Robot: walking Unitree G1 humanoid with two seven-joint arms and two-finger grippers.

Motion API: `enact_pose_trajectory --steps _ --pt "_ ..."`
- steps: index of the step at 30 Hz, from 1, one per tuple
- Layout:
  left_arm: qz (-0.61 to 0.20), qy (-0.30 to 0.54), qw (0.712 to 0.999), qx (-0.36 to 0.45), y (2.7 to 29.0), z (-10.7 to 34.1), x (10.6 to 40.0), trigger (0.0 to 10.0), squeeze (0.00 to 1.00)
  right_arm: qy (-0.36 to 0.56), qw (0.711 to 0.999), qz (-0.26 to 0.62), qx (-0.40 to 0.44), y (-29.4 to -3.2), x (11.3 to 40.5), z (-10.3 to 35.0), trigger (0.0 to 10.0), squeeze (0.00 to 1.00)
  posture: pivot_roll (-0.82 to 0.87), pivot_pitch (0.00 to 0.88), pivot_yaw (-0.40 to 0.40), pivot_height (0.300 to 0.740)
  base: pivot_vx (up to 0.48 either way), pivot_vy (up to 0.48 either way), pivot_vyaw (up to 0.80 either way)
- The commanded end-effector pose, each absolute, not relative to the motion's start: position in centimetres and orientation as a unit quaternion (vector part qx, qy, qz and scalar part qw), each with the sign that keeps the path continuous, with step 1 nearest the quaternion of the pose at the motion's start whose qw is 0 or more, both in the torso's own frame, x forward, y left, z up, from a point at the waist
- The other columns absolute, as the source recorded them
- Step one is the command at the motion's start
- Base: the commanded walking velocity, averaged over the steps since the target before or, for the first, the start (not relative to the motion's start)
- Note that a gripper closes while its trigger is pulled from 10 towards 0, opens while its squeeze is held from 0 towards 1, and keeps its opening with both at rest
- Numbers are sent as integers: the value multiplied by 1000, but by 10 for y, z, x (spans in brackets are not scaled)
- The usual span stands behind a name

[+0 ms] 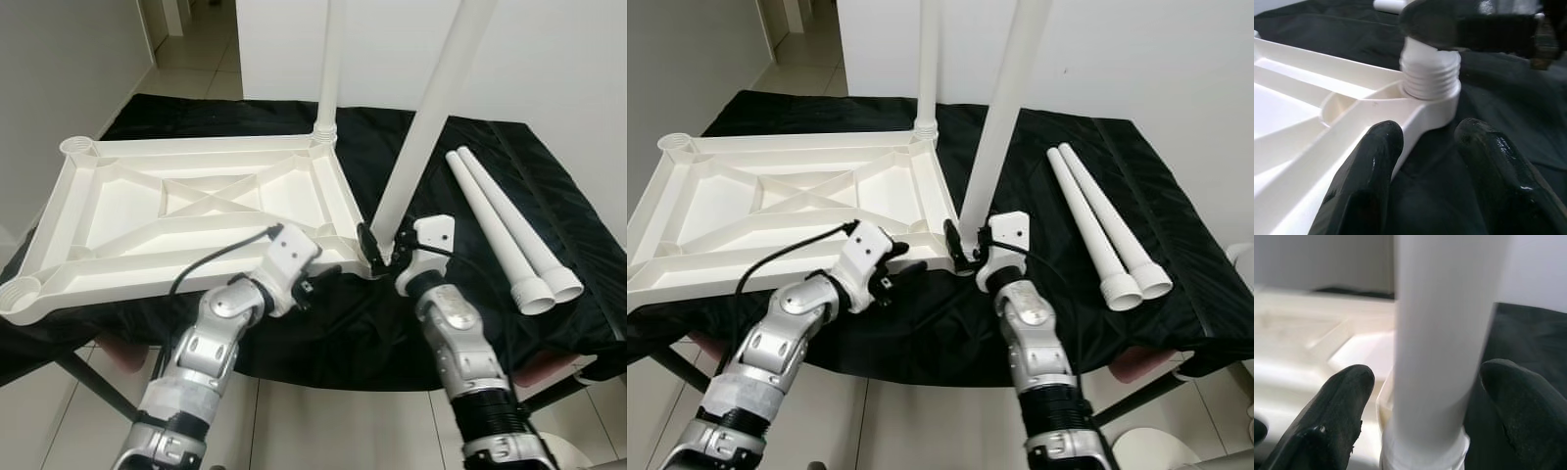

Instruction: Building children table

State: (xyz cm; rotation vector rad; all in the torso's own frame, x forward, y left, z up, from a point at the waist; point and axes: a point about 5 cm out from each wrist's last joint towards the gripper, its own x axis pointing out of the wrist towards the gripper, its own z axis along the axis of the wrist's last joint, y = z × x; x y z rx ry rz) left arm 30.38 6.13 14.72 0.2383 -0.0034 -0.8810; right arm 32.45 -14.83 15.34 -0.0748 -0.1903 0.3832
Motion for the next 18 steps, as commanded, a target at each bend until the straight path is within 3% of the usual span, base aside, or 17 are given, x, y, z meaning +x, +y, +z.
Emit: enact_pose_trajectory --steps 1,14,15,16,17,18 --pt "-418 -7 901 112 60 148 302 10000 0 -85 970 224 -41 -147 325 149 10000 0 4 0 -26 740 0 0 0" --pt "-432 -7 896 106 56 151 302 10000 0 -55 953 292 -57 -151 342 143 10000 0 11 0 -22 740 0 0 0" --pt "-435 -6 894 105 56 151 301 10000 0 -55 953 293 -56 -152 345 145 9216 0 11 0 -22 740 0 0 0" --pt "-439 -5 892 105 56 152 300 10000 0 -54 952 295 -57 -153 349 145 6863 0 15 0 -20 740 0 0 0" --pt "-439 -5 892 105 56 152 300 10000 0 -54 952 295 -57 -153 349 145 6863 0 15 0 -20 740 0 0 0" --pt "-441 -5 891 106 55 152 299 10000 0 -51 952 296 -56 -153 352 146 4471 0 17 0 -20 740 0 0 0"
